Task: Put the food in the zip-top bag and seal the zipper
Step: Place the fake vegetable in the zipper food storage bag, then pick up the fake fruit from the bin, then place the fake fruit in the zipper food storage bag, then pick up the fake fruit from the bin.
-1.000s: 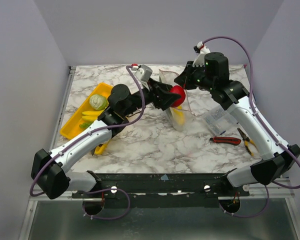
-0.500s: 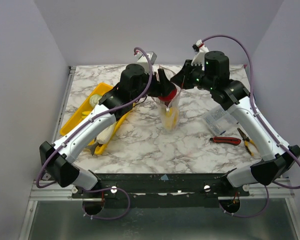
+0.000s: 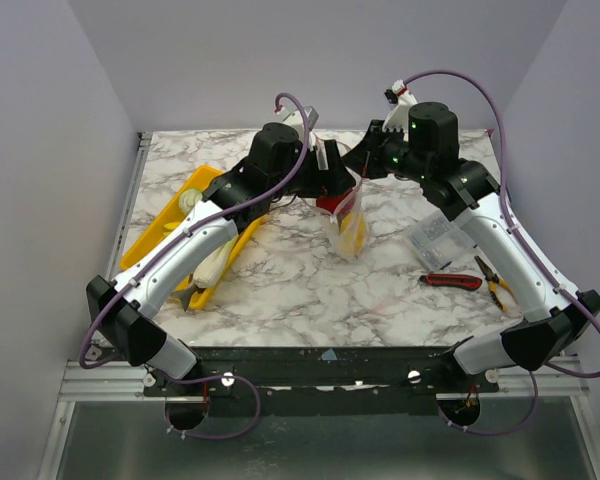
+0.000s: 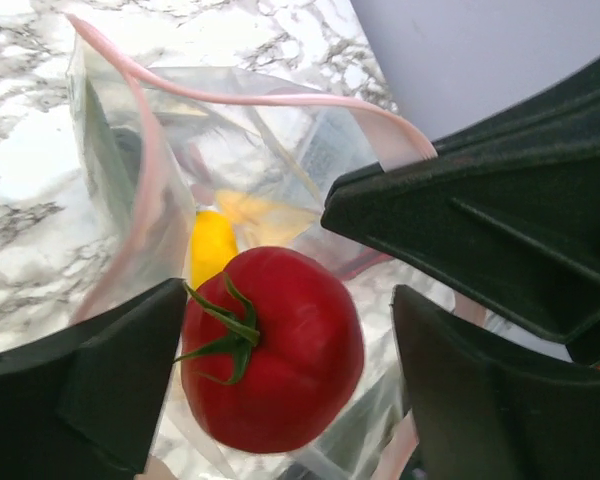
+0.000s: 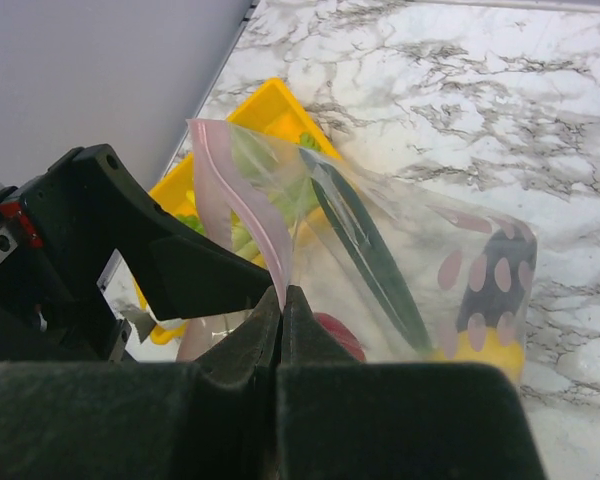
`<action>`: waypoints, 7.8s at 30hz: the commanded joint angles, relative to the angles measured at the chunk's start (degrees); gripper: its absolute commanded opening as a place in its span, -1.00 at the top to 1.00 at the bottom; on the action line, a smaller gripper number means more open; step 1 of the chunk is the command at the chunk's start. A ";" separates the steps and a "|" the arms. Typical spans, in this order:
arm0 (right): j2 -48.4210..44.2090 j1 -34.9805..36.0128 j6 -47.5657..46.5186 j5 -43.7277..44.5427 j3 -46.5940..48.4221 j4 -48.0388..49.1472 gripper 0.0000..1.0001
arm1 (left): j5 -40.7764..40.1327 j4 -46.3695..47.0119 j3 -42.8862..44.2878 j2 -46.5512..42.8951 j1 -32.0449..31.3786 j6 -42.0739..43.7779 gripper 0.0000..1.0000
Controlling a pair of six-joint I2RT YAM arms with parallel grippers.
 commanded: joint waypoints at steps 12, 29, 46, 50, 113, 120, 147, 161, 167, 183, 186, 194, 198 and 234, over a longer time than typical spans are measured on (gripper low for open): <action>-0.34 0.30 -0.38 -0.80 0.52 -0.10 0.99 | -2.24 -6.57 -0.46 -11.27 1.10 8.70 -0.39; -1.39 0.27 -0.97 -0.18 -0.84 -0.40 0.99 | -8.15 -6.92 -23.89 -27.81 19.29 5.39 -0.79; -1.73 0.29 -1.75 -1.08 -1.02 -0.03 0.99 | -0.77 -7.78 -46.12 -29.54 56.74 -21.56 -0.97; -2.05 0.30 -2.02 -0.79 -1.20 -0.21 0.99 | 3.51 -8.73 -45.24 -23.10 59.55 -24.61 -0.97; -1.12 0.29 -0.35 -2.83 -1.05 0.69 0.99 | 17.69 22.58 -26.18 -33.96 34.09 -7.05 1.00; -0.80 0.22 0.06 -2.98 -0.50 0.40 0.99 | 20.31 43.73 -27.93 -34.80 16.38 3.02 1.00; -1.03 0.22 0.97 -4.13 0.74 -0.53 0.99 | 4.28 60.14 -30.50 -14.92 -1.20 20.62 1.00; -0.66 0.27 1.27 -4.27 0.77 -0.42 0.99 | -6.22 41.95 -28.17 -15.30 -1.17 11.54 1.00; -0.55 0.30 1.31 -3.96 0.76 -0.69 0.99 | -11.07 22.83 -19.23 -13.01 -1.20 5.92 0.98; -0.54 0.22 1.16 -3.47 1.09 -0.98 0.99 | -4.73 -1.03 -6.13 -6.01 -0.75 -1.76 0.95; -0.48 0.29 1.15 -3.47 1.29 -1.28 0.99 | -4.06 -3.83 -3.93 -5.50 0.10 -0.86 0.68; -0.03 0.30 1.05 -3.08 1.54 -1.33 0.99 | 1.15 -5.65 -1.41 -4.99 2.59 -3.57 -0.24; 0.39 0.24 0.80 -3.00 1.62 -1.20 0.99 | 4.51 -2.81 -2.69 -6.29 2.81 -2.44 -0.31; 1.81 0.30 -1.19 -2.89 0.48 -0.62 0.99 | -14.31 -0.52 -30.66 -17.34 31.00 8.87 -0.50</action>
